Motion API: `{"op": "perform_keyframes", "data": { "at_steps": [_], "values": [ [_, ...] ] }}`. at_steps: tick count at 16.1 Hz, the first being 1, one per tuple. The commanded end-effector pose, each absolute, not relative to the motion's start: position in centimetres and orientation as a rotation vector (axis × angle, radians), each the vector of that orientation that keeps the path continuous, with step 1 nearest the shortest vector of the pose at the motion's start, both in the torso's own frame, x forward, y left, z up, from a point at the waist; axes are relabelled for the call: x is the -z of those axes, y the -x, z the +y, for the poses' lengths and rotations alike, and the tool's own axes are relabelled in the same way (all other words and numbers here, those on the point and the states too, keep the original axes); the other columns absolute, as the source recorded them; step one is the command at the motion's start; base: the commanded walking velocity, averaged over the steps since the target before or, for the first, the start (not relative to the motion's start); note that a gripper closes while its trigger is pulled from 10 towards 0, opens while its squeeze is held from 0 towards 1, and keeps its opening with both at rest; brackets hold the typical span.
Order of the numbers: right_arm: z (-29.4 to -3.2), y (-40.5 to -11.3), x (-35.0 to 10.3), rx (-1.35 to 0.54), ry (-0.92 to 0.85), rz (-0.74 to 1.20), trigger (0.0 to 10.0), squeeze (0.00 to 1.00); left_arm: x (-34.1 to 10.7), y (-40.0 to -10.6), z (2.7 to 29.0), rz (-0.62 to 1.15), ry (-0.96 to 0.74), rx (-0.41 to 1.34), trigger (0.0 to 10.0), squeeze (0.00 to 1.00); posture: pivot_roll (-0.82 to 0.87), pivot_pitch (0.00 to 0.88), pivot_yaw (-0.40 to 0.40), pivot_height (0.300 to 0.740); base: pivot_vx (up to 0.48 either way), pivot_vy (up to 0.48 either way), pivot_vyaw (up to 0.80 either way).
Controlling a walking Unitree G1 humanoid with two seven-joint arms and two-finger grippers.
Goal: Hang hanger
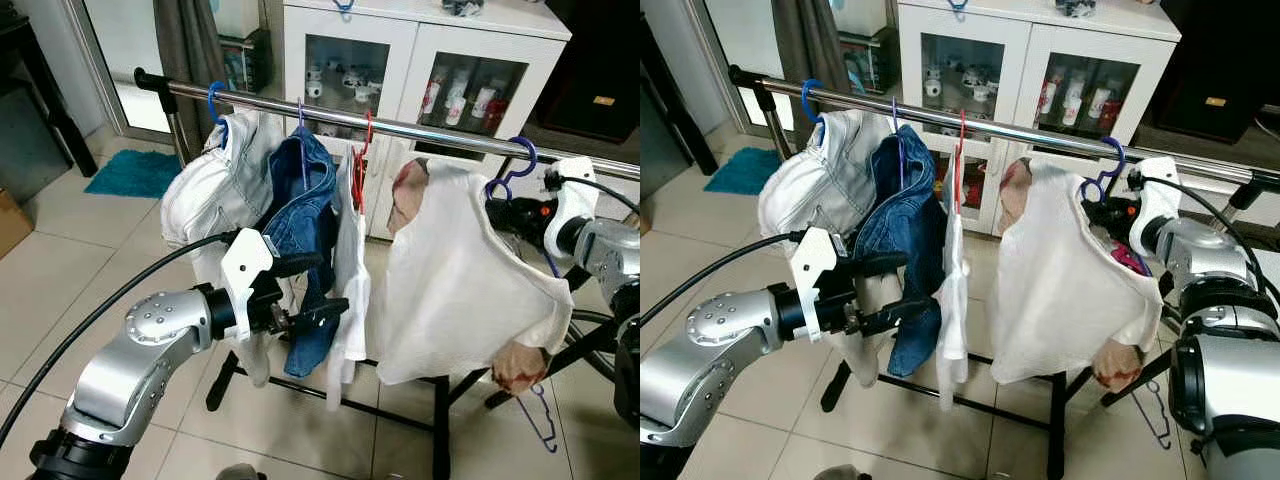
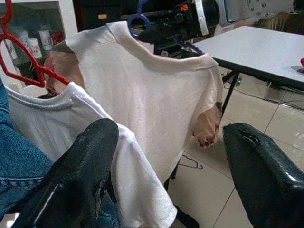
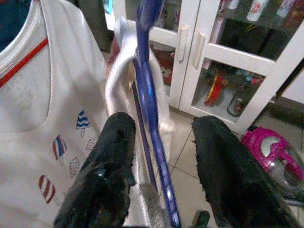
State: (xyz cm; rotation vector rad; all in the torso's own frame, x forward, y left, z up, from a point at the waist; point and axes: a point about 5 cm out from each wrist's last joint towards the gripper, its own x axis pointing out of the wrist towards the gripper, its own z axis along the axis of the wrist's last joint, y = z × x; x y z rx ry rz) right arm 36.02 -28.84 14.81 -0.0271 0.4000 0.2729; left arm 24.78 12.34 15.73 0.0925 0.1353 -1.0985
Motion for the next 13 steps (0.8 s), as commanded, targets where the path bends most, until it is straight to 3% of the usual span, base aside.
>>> {"op": "perform_keyframes", "data": {
  "at_steps": [1,3,4,5,13],
  "values": [
    [-28.6,-36.5,-15.7,-0.291,0.019,0.364,3.0,0.0,-15.9,-25.0,12.2,0.137,-0.096,1.111,10.0,0.0,0.06,0.0,-0.025,0.74,0.0,0.0,0.0],
    [-28.4,-36.5,-15.8,-0.305,0.002,0.351,1.4,0.0,-15.9,-25.0,12.2,0.136,-0.096,1.112,10.0,0.0,0.06,0.0,-0.025,0.74,0.0,0.0,0.0],
    [-28.3,-36.6,-15.9,-0.312,-0.002,0.347,1.3,0.0,-15.9,-25.0,12.1,0.135,-0.096,1.113,10.0,0.0,0.05,0.0,-0.025,0.74,0.0,0.0,0.0],
    [-28.1,-36.6,-15.9,-0.329,-0.004,0.348,0.0,0.0,-15.9,-25.1,12.1,0.133,-0.096,1.114,10.0,0.0,0.06,0.0,-0.026,0.74,0.0,0.0,0.0],
    [-27.4,-36.6,-15.6,-0.387,-0.033,0.351,0.0,0.0,-16.0,-25.1,12.0,0.127,-0.097,1.118,10.0,0.0,0.06,0.0,-0.026,0.74,0.0,0.0,0.0]
  ]
}}
